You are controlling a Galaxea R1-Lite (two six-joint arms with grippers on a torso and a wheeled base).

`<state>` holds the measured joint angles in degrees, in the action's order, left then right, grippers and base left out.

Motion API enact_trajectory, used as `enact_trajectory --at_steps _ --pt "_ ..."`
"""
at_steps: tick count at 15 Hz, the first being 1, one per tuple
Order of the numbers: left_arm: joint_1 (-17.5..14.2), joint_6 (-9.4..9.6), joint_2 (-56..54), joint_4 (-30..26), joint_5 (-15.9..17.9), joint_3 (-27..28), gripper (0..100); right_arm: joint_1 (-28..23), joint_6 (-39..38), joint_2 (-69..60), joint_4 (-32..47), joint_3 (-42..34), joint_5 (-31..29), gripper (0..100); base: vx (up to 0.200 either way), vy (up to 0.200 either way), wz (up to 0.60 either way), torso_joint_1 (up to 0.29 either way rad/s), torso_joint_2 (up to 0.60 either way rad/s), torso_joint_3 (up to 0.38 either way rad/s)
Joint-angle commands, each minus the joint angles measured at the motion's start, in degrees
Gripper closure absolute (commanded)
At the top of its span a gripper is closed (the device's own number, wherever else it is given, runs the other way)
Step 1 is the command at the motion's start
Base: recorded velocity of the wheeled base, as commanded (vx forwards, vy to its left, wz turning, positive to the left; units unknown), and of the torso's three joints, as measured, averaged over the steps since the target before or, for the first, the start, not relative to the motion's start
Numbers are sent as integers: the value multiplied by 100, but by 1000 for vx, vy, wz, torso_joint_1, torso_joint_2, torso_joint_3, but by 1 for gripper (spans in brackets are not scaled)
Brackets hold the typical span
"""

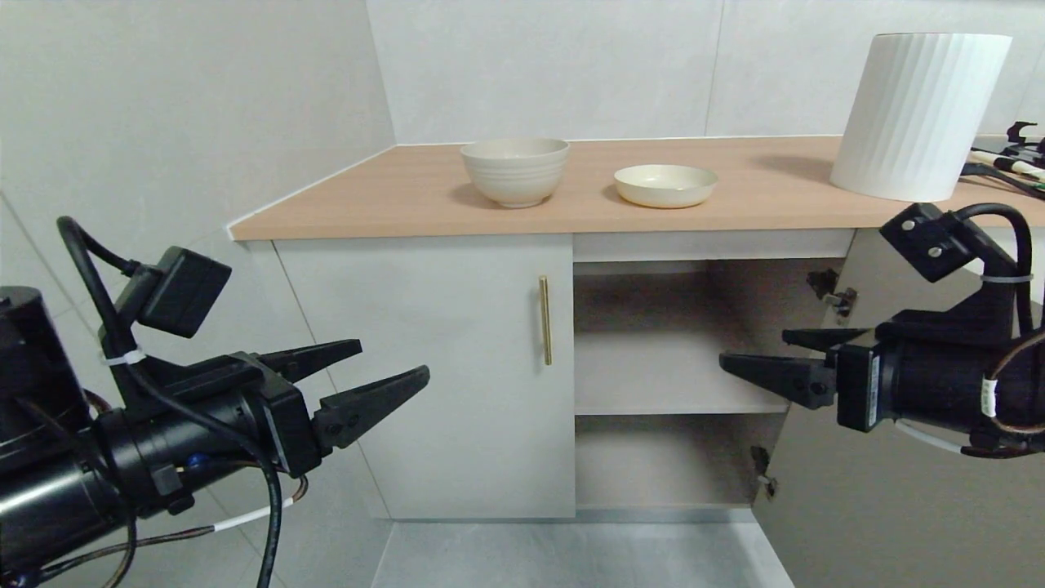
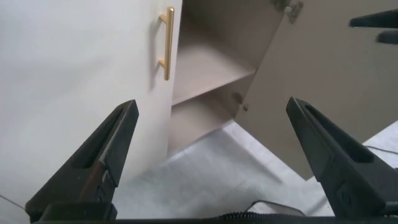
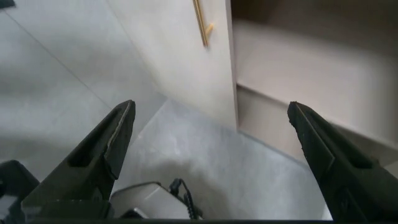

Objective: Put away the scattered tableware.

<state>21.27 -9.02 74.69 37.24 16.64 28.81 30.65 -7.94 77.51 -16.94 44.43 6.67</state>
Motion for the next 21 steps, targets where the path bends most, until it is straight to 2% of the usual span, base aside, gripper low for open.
enact_trajectory --at_steps 1,5,9,18,21 --pt "0 -3 28 2 -3 20 0 11 3 -192 7 13 1 0 0 0 0 0 0 0" --pt "0 23 -42 -24 -3 37 0 20 11 -298 16 21 1 0 0 0 0 0 0 0" --pt "0 32 -174 -270 6 125 0 126 11 -412 165 30 1 0 200 0 0 2 5 1" --pt "0 32 -245 -253 32 125 0 170 11 -553 148 4 63 0 200 0 0 4 1 1" --pt "0 23 -350 -261 59 108 0 170 73 -588 77 -181 63 0 0 0 0 0 0 0"
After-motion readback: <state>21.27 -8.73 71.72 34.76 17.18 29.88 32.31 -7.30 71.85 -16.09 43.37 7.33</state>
